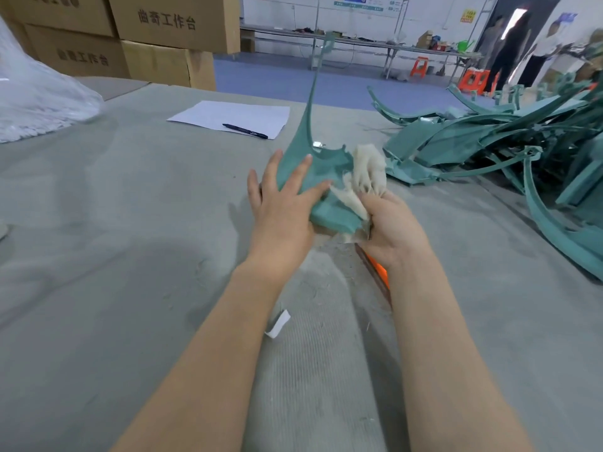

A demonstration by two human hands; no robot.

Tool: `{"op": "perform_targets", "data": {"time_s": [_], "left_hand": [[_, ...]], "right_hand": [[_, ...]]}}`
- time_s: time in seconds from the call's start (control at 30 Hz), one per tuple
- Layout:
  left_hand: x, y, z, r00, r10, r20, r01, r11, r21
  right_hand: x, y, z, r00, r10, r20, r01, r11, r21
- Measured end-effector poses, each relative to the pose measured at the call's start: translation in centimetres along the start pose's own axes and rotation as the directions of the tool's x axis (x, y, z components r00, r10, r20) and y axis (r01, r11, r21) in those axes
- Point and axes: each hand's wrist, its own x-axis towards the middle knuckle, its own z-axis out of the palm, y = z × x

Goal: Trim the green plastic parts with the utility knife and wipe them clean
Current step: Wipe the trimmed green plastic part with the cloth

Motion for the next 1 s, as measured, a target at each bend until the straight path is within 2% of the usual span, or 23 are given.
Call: {"op": "perform_targets", "data": {"time_s": [0.03,0.1,0.17,0.2,0.27,0.33,0.37,0.43,0.47,0.5,0.57,0.6,0.63,0.67,0.7,0.73,0.8,0.83,0.87,0.9,0.93,0.97,1.0], "left_hand": [[0.0,0.0,0.2,0.998,-0.021,0.054,0.021,1.0,0.012],[-0.3,-0.1,0.5,0.977,-0.082,0.195,0.099,0.992,-0.08],[-0.4,-0.7,0.4,0.938,-0.095,0.334,0.188,0.947,-0.259],[-0.3,-1.0,0.0,0.92,-0.081,0.385,0.241,0.889,-0.389],[0.2,-1.4,-0.7,0.91,-0.072,0.408,0.351,0.66,-0.665],[0.6,-1.6,-1.2,0.882,-0.215,0.42,0.472,0.376,-0.798],[0.7,-1.7,-1.4,0.847,-0.271,0.456,0.517,0.224,-0.826],[0.9,-1.8,-1.4,0.787,-0.249,0.565,0.561,-0.09,-0.823],[0.8,-1.8,-1.5,0.765,-0.204,0.611,0.575,-0.21,-0.791],[0.7,-1.7,-1.7,0.76,-0.171,0.627,0.573,-0.278,-0.771],[0.7,-1.6,-2.1,0.788,-0.177,0.59,0.514,-0.337,-0.789],[0.8,-1.6,-2.1,0.804,-0.21,0.556,0.471,-0.346,-0.812],[0.8,-1.6,-2.2,0.813,-0.249,0.526,0.432,-0.348,-0.832],[0.9,-1.6,-2.2,0.815,-0.289,0.503,0.407,-0.333,-0.851],[0.9,-1.5,-2.3,0.809,-0.324,0.491,0.4,-0.308,-0.863],[0.8,-1.4,-2.2,0.802,-0.346,0.487,0.407,-0.28,-0.869],[0.7,-0.8,-2.0,0.794,-0.353,0.495,0.428,-0.254,-0.867],[0.7,-0.4,-1.9,0.796,-0.343,0.499,0.436,-0.247,-0.865],[0.7,-0.1,-1.9,0.8,-0.333,0.498,0.441,-0.236,-0.866],[0.7,0.4,-2.0,0.805,-0.328,0.495,0.442,-0.224,-0.868],[0.8,0.7,-2.1,0.81,-0.326,0.487,0.44,-0.212,-0.873],[0.8,0.9,-2.2,0.817,-0.333,0.471,0.429,-0.196,-0.882],[0.8,1.0,-2.2,0.824,-0.351,0.445,0.412,-0.17,-0.895]], "right_hand": [[0.2,0.2,-0.2,0.996,-0.024,-0.082,0.017,0.996,-0.09],[0.8,0.8,-0.7,0.962,-0.139,-0.236,0.05,0.937,-0.347],[1.2,1.0,-1.4,0.918,-0.274,-0.287,0.049,0.797,-0.602],[1.4,1.1,-1.9,0.899,-0.327,-0.292,0.04,0.724,-0.689],[1.5,0.9,-2.7,0.894,-0.361,-0.263,0.041,0.653,-0.756],[1.2,0.5,-2.8,0.913,-0.355,-0.202,0.093,0.662,-0.744],[1.1,0.4,-2.6,0.922,-0.346,-0.175,0.118,0.68,-0.724],[0.7,0.3,-2.1,0.939,-0.325,-0.115,0.159,0.706,-0.691],[0.5,0.4,-1.7,0.939,-0.329,-0.101,0.171,0.699,-0.694],[0.5,0.4,-1.6,0.929,-0.353,-0.113,0.176,0.689,-0.703],[0.1,0.1,-1.3,0.875,-0.429,-0.225,0.163,0.699,-0.697],[-0.1,-0.4,-1.1,0.839,-0.453,-0.301,0.185,0.758,-0.625],[-0.2,-0.9,-0.9,0.825,-0.448,-0.346,0.263,0.844,-0.467],[-0.3,-1.5,-0.9,0.843,-0.416,-0.34,0.353,0.906,-0.232],[-0.5,-2.2,-0.7,0.875,-0.381,-0.3,0.401,0.916,0.005],[-0.6,-2.6,-0.4,0.896,-0.37,-0.246,0.413,0.897,0.156],[-1.1,-2.4,1.1,0.935,-0.33,-0.13,0.354,0.897,0.266],[-1.0,-1.9,1.8,0.936,-0.34,-0.094,0.352,0.917,0.187],[-1.2,-1.3,2.7,0.918,-0.392,-0.067,0.393,0.92,0.003],[-1.4,-0.7,3.4,0.884,-0.466,-0.039,0.442,0.859,-0.257],[-1.4,0.0,3.8,0.852,-0.521,0.041,0.47,0.729,-0.498],[-1.3,1.0,4.1,0.841,-0.516,0.16,0.457,0.522,-0.72],[-1.1,2.0,4.2,0.847,-0.483,0.222,0.402,0.31,-0.862]]}}
